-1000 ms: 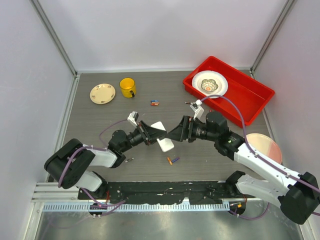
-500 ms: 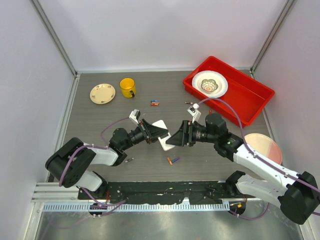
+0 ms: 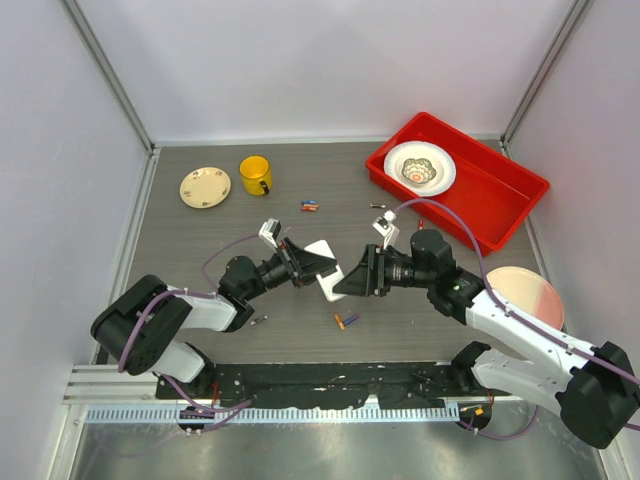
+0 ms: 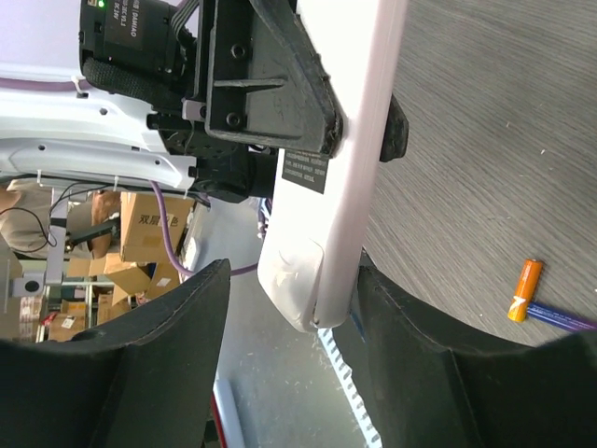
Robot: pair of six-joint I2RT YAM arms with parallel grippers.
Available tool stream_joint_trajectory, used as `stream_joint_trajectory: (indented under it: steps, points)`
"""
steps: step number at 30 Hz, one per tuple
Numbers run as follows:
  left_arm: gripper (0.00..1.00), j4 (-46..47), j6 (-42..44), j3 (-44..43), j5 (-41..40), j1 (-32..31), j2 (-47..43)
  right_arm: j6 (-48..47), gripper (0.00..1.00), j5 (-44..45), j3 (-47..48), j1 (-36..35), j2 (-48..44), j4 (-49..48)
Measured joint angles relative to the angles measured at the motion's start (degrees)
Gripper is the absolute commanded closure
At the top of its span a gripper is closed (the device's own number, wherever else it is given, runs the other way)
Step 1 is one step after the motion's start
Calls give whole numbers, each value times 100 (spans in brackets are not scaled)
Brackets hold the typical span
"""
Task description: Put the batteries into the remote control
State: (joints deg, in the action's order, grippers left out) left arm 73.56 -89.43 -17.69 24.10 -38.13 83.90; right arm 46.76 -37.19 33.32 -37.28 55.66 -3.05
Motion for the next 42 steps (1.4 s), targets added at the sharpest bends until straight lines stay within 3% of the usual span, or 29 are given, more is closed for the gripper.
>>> stream_joint_trajectory:
  steps: [11, 15, 26, 33, 42]
  points:
    - [100, 2, 0, -20, 55, 0, 0, 212, 51, -127, -155, 0, 227, -332]
    - [100, 2, -2, -20, 61, 0, 0, 289, 63, -157, -190, 0, 227, -433]
    - [100, 46, 2, -22, 136, 7, 0, 525, 79, -243, -273, 2, 289, -636]
    - [100, 55, 13, -22, 151, 4, 0, 719, 98, -234, -297, 7, 363, -778]
    - [100, 52, 319, -177, 142, -181, 114, 1049, 99, -282, -319, -15, 566, -920]
